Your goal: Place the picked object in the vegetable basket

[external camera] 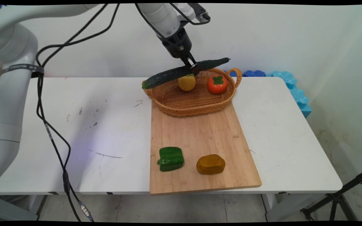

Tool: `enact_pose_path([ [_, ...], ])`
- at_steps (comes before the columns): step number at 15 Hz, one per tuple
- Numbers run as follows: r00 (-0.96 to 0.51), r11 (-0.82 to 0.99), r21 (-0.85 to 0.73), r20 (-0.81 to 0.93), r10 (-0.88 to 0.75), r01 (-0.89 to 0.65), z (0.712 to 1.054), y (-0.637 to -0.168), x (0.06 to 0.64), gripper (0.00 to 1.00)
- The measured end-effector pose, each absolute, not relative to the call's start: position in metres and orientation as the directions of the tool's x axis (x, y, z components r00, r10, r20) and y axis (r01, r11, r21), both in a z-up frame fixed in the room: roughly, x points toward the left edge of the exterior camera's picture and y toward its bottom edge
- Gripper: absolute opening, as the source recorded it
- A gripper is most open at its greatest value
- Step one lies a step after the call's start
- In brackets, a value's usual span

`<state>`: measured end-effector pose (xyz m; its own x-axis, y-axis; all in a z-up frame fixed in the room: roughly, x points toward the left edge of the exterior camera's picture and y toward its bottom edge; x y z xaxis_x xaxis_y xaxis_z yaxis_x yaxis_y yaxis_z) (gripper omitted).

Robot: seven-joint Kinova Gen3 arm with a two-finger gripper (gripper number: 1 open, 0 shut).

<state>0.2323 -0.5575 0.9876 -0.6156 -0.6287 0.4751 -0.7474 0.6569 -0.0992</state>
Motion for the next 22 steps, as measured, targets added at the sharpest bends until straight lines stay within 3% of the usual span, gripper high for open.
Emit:
enact_pose_path([
  [12,-0.461,0.515,-0.025,0.485,-0.743,-0.857,0.92,-0.612,0.236,0.0],
  [22,-0.389,0.473,0.015,0.547,-0.742,-0.881,0.893,-0.631,0.232,0.0],
])
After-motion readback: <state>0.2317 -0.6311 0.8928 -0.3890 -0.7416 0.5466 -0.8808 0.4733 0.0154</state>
